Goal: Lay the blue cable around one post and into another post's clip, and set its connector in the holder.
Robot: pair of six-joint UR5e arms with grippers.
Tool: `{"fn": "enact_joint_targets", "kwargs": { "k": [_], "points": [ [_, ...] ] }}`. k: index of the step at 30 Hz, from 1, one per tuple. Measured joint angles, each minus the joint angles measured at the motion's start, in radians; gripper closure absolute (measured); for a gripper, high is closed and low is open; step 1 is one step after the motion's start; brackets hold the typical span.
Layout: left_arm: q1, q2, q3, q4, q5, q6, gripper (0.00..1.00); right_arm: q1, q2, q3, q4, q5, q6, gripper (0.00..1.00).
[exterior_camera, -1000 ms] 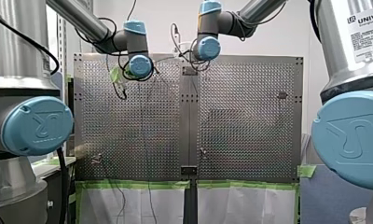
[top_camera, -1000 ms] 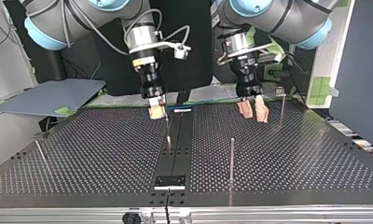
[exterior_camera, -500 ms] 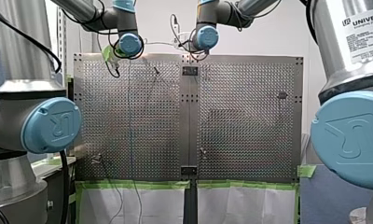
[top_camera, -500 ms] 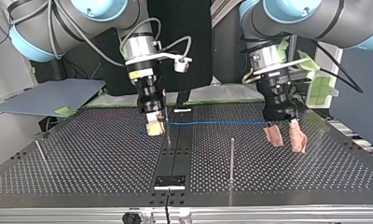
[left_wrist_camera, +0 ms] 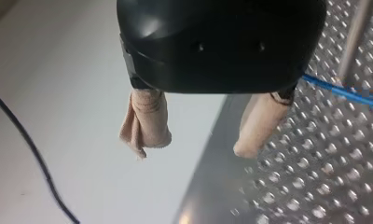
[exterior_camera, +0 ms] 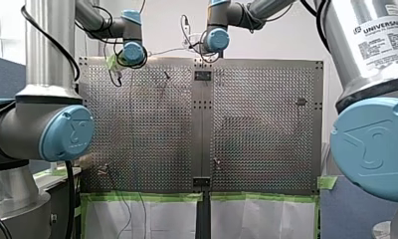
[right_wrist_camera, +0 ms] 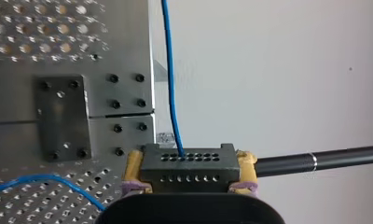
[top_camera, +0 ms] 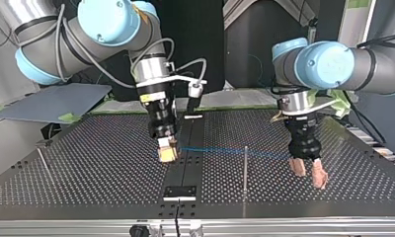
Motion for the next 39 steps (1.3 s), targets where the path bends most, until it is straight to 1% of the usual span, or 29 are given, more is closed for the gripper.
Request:
{"fn": "enact_joint_targets", "kwargs": {
  "k": [3,6,10,13,17,20,24,29,30,31,34,36,39],
  "points": [
    [0.009,-0.029,0.029,-0.029,0.029,0.001,0.00,-0.010,0.011,-0.015,-0.001,0.000,0.007,0.88],
    [0.011,-0.046,0.058,-0.058,0.058,0.003,0.00,-0.022,0.022,-0.020,0.001,0.000,0.013,0.88],
    [0.014,-0.056,0.095,-0.095,0.095,0.005,0.00,-0.036,0.036,-0.021,0.005,0.002,0.015,0.88],
    [0.020,-0.078,0.125,-0.126,0.125,0.011,0.00,-0.045,0.044,-0.021,0.006,0.003,0.016,0.88],
    [0.027,-0.122,0.173,-0.172,0.164,0.020,0.00,-0.059,0.052,-0.021,0.012,0.010,0.015,0.88],
    [0.030,-0.153,0.206,-0.205,0.170,0.025,0.00,-0.072,0.058,-0.021,0.018,0.014,0.015,0.88],
    [0.033,-0.170,0.234,-0.245,0.158,0.027,0.00,-0.090,0.067,-0.021,0.037,0.020,0.014,0.88],
    [0.042,-0.173,0.223,-0.282,0.151,0.024,0.00,-0.107,0.085,-0.020,0.072,0.039,0.014,0.88],
    [0.044,-0.173,0.217,-0.281,0.151,0.024,0.00,-0.112,0.091,-0.020,0.084,0.046,0.013,0.88],
    [0.046,-0.173,0.211,-0.279,0.153,0.023,0.00,-0.114,0.096,-0.019,0.094,0.051,0.013,0.85],
    [0.051,-0.174,0.186,-0.261,0.160,0.020,0.00,-0.124,0.109,-0.011,0.121,0.066,0.013,0.85],
    [0.054,-0.174,0.168,-0.244,0.166,0.019,0.00,-0.131,0.112,0.002,0.126,0.071,0.014,0.85],
    [0.057,-0.174,0.145,-0.226,0.176,0.015,0.00,-0.144,0.114,0.026,0.113,0.074,0.018,0.85]
  ]
}}
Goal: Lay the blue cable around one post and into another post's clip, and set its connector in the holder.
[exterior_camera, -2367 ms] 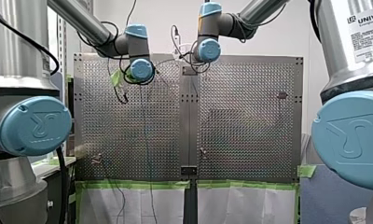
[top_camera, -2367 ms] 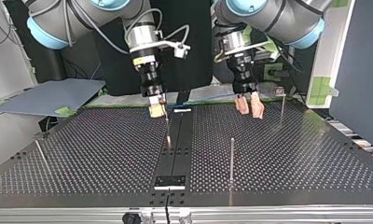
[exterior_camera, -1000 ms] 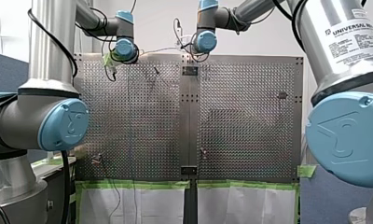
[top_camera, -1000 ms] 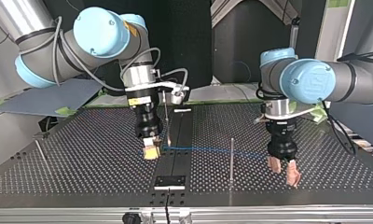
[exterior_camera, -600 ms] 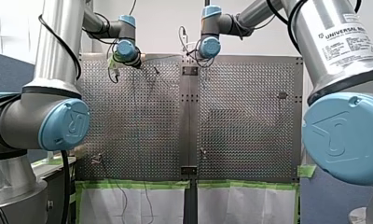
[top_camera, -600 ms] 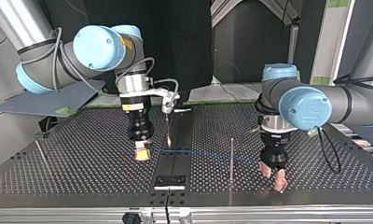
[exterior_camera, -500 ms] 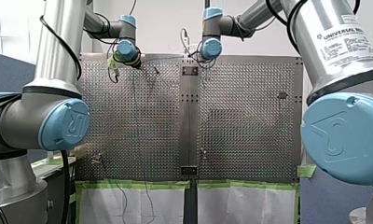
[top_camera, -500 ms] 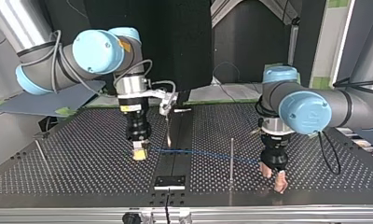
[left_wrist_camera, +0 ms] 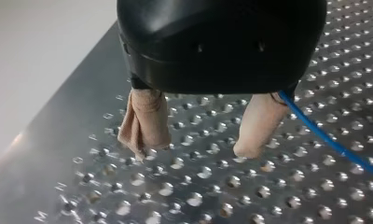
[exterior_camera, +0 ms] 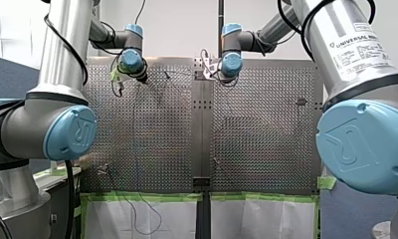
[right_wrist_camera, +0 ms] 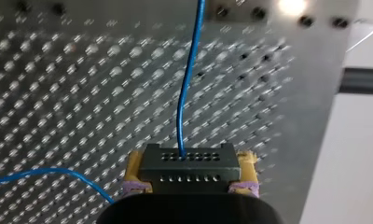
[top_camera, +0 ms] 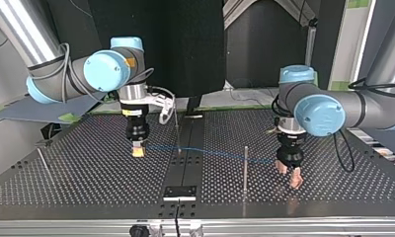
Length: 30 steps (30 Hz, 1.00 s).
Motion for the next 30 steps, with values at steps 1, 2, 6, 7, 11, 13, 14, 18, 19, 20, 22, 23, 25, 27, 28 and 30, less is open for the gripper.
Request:
{"fn": "enact_joint_targets", "kwargs": {
  "k": [1,2,6,7,11,13,14,18,19,20,22,23,25,27,28,30],
  "points": [
    [0.001,0.000,-0.004,0.003,0.002,-0.001,0.00,-0.004,0.000,0.007,-0.006,0.001,0.001,0.85],
    [0.001,0.000,-0.007,0.006,0.005,-0.002,0.00,-0.007,0.000,0.015,-0.013,0.001,0.003,0.85],
    [0.002,0.000,-0.014,0.009,0.009,-0.008,0.00,-0.026,0.000,0.051,-0.047,0.001,0.011,0.85],
    [0.002,0.000,-0.017,0.009,0.009,-0.008,0.00,-0.030,0.000,0.060,-0.056,0.001,0.014,0.85],
    [0.003,0.000,-0.037,0.016,0.010,-0.011,0.00,-0.050,0.000,0.098,-0.094,0.000,0.029,0.85],
    [0.003,-0.001,-0.049,0.025,0.010,-0.012,0.00,-0.060,0.000,0.117,-0.113,-0.001,0.035,0.85],
    [0.003,-0.001,-0.057,0.032,0.011,-0.014,0.00,-0.064,0.000,0.126,-0.122,-0.001,0.038,0.85],
    [0.003,0.000,-0.072,0.043,0.015,-0.016,0.00,-0.083,0.000,0.165,-0.161,-0.001,0.060,0.85],
    [0.003,0.000,-0.073,0.043,0.015,-0.016,0.00,-0.086,0.000,0.173,-0.169,-0.001,0.065,0.85],
    [0.003,0.000,-0.074,0.043,0.016,-0.017,0.00,-0.090,0.000,0.181,-0.177,-0.001,0.069,0.85],
    [0.003,0.000,-0.075,0.043,0.017,-0.018,0.00,-0.098,0.000,0.198,-0.194,0.000,0.081,0.85],
    [0.002,0.000,-0.075,0.043,0.017,-0.019,0.00,-0.101,0.000,0.206,-0.202,0.000,0.085,0.85],
    [0.002,0.000,-0.075,0.043,0.017,-0.020,0.00,-0.107,0.001,0.225,-0.221,-0.001,0.092,0.85],
    [0.002,0.000,-0.075,0.044,0.017,-0.021,0.00,-0.113,0.001,0.246,-0.242,0.000,0.097,0.85],
    [0.002,0.000,-0.075,0.044,0.017,-0.022,0.00,-0.116,0.001,0.256,-0.252,0.001,0.098,0.85],
    [0.002,0.000,-0.075,0.043,0.017,-0.022,0.00,-0.120,0.001,0.278,-0.274,0.001,0.101,0.85]
  ]
}}
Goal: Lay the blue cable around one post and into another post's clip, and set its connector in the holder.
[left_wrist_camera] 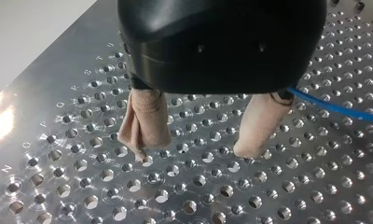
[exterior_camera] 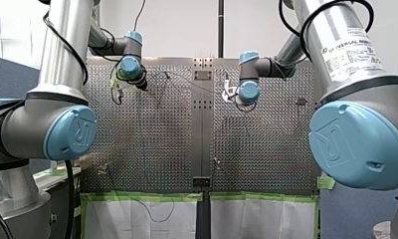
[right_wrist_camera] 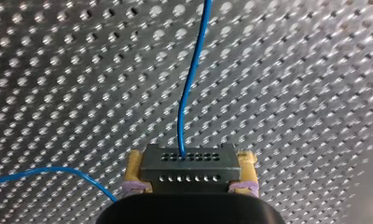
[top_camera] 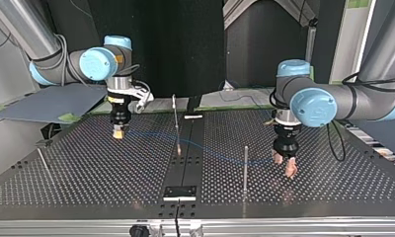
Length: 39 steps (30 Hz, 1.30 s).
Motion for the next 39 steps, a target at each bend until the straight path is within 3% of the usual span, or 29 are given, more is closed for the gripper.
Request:
{"fn": "enact_joint_targets", "kwargs": {
  "k": [5,11,18,29,34,39],
  "points": [
    [0.000,0.000,0.000,0.000,0.000,-0.001,0.00,-0.013,0.003,0.048,-0.048,0.000,0.009,0.85],
    [0.000,0.000,0.000,0.000,0.000,0.000,0.00,-0.025,0.037,0.103,-0.103,0.001,0.016,0.85],
    [0.005,0.000,0.000,0.001,-0.002,0.000,0.00,-0.036,0.102,0.170,-0.170,0.005,0.035,0.85],
    [0.009,0.000,0.000,0.003,-0.003,-0.001,0.00,-0.063,0.209,0.278,-0.278,0.015,0.034,0.85],
    [0.009,0.000,0.000,0.003,-0.003,-0.001,0.00,-0.082,0.255,0.326,-0.326,0.042,0.033,0.85],
    [0.009,0.000,0.000,0.003,-0.004,-0.001,0.00,-0.117,0.273,0.375,-0.375,0.036,0.033,0.85]
  ]
}}
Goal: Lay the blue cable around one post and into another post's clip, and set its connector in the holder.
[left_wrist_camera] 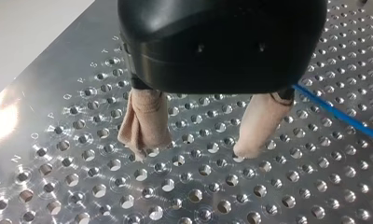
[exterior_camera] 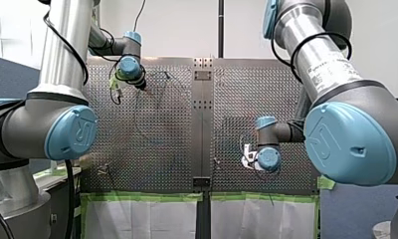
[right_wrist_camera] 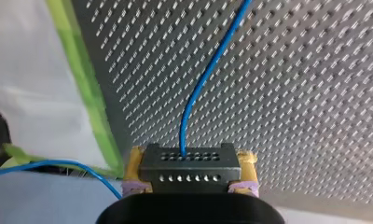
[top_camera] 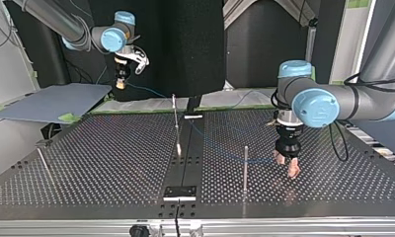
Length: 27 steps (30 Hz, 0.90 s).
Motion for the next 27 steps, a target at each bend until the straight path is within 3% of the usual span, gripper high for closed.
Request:
{"fn": "enact_joint_targets", "kwargs": {
  "k": [6,9,16,27],
  "points": [
    [0.001,0.000,0.000,0.000,-0.001,0.000,0.00,-0.062,0.012,0.068,-0.068,-0.040,0.001,0.85],
    [0.001,0.000,0.000,0.000,-0.002,0.000,0.00,-0.075,0.033,0.101,-0.101,-0.053,0.002,0.85],
    [0.003,-0.001,0.000,0.000,-0.002,0.000,0.00,-0.077,0.077,0.148,-0.170,-0.090,-0.009,0.85],
    [0.005,0.000,0.000,0.001,-0.001,0.000,0.00,-0.074,0.081,0.126,-0.280,-0.198,-0.020,0.80]
  ]
}}
